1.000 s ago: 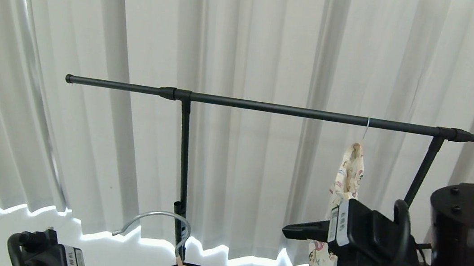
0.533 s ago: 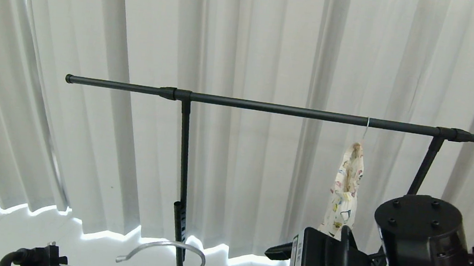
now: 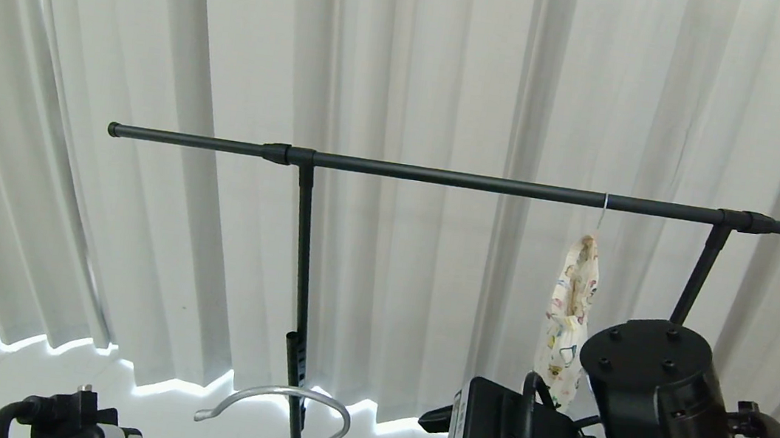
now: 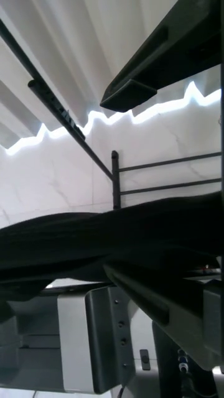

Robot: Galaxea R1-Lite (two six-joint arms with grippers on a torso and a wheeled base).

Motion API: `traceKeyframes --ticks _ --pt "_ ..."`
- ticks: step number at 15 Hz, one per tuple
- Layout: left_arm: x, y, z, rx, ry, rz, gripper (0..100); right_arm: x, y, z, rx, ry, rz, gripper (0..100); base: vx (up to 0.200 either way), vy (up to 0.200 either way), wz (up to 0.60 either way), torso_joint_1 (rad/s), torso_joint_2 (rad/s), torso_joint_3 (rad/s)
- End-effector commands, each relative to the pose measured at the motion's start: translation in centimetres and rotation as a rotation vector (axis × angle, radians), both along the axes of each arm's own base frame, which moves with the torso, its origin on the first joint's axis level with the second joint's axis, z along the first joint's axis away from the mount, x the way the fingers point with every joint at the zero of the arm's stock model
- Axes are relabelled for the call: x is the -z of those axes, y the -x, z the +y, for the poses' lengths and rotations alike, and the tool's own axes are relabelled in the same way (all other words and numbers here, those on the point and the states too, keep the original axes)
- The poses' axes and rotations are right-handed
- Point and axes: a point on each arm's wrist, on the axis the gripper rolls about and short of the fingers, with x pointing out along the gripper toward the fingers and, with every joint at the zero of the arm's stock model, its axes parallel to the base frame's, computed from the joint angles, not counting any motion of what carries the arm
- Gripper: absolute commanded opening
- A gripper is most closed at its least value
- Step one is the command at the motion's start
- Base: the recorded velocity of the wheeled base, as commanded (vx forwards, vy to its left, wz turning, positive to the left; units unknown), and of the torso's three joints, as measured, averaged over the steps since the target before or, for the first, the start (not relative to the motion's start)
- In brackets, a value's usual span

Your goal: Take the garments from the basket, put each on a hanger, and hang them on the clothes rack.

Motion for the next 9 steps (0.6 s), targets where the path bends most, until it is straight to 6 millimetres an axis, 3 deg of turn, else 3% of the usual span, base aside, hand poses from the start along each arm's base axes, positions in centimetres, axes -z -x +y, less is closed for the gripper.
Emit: traceKeyframes --ticks 1,2,3,9 --pt "-0.1 -0.03 -0.03 -0.002 0.004 0.0 0 0.32 -0.15 0.22 0.0 0.01 0.006 100 0.0 0.0 0.0 0.0 0.0 0.0" --pt "-0.12 -0.01 -0.02 0.0 0.006 -0.001 0 0.32 -0.15 0.22 0.0 0.01 0.006 100 0.0 0.0 0.0 0.0 0.0 0.0" --pt "-0.16 -0.03 -0.03 -0.002 0.008 -0.001 0 0.32 -0.15 0.22 0.0 0.01 0.006 0 0.0 0.0 0.0 0.0 0.0 0.0" --pt "-0.55 -0.07 -0.11 -0.002 0.032 0.002 0 0.21 -0.16 0.23 0.002 0.004 0.005 0 0.0 0.0 0.0 0.0 0.0 0.0"
